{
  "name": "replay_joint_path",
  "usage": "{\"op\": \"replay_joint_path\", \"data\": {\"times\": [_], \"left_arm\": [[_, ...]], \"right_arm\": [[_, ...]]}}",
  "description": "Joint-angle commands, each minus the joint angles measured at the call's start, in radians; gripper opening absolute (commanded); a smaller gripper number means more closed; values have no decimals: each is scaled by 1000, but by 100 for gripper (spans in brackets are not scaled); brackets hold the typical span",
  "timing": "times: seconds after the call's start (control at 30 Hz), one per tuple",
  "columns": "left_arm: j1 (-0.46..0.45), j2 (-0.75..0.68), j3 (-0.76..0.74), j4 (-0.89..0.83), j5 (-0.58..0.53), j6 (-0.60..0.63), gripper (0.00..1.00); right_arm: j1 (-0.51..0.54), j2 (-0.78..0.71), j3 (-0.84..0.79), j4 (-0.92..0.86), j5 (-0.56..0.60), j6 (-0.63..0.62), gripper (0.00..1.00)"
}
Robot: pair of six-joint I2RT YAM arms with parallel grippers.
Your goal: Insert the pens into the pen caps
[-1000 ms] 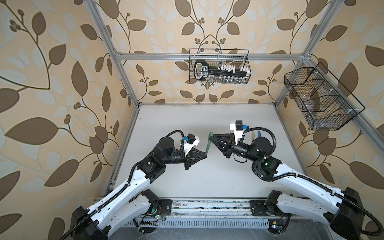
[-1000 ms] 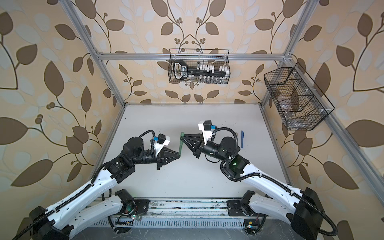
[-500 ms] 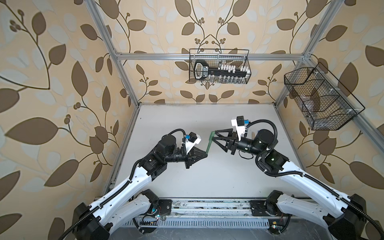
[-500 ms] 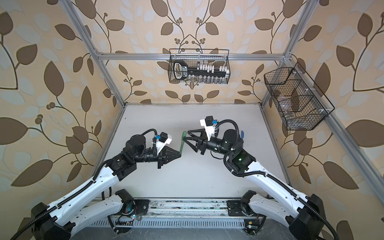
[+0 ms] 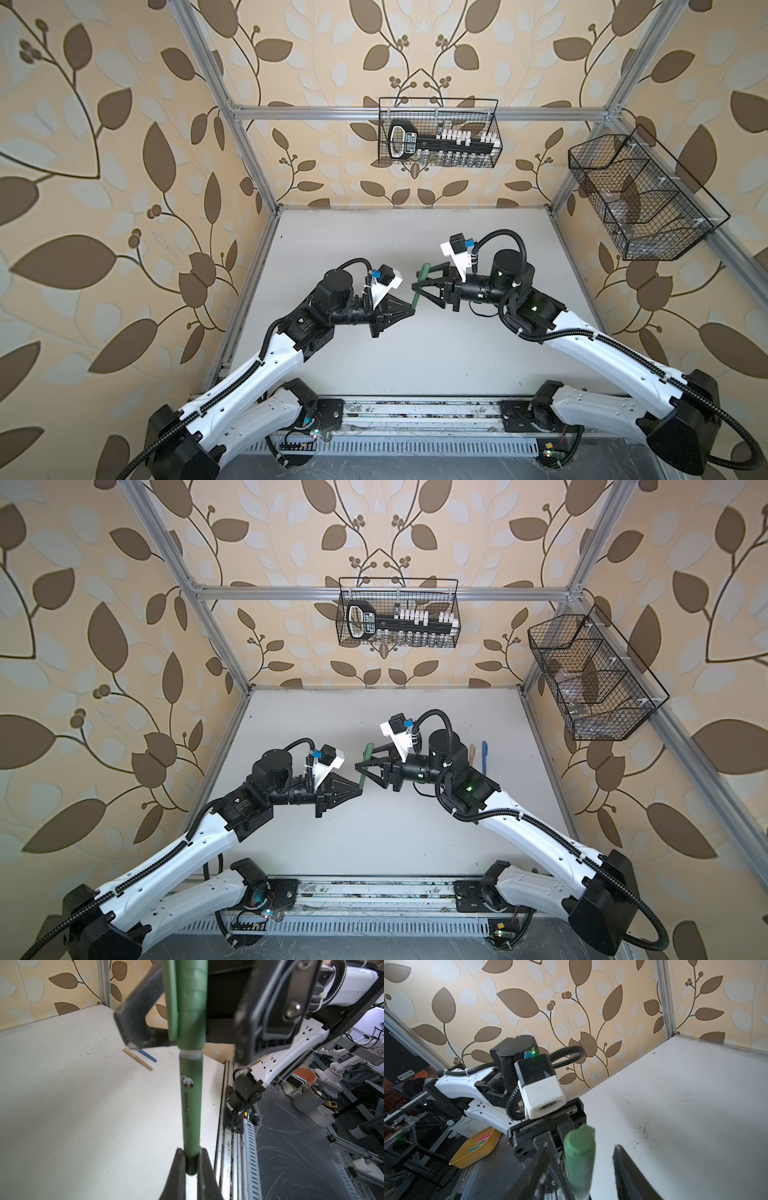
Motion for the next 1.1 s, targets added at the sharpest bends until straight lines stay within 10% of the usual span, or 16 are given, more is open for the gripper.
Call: {"op": "replay_joint_path", "data": {"times": [0.0, 0.47, 0.57, 0.73, 1.07], "left_arm": [[-6, -11, 46, 14, 16, 25, 0], [-5, 5, 57, 15, -13, 9, 0], [-3, 25, 93, -13, -76, -20, 63], [8, 71, 176, -87, -83, -27, 89], [16, 227, 235, -7, 70, -115, 75]], "right_arm": [[9, 10, 36, -20, -12, -26, 47], [-2, 29, 47, -27, -15, -18, 0], [-36, 27, 28, -13, -12, 26, 0], [-144, -4, -83, 182, -67, 193, 0], [-126, -40, -151, 247, 0, 214, 0]]}}
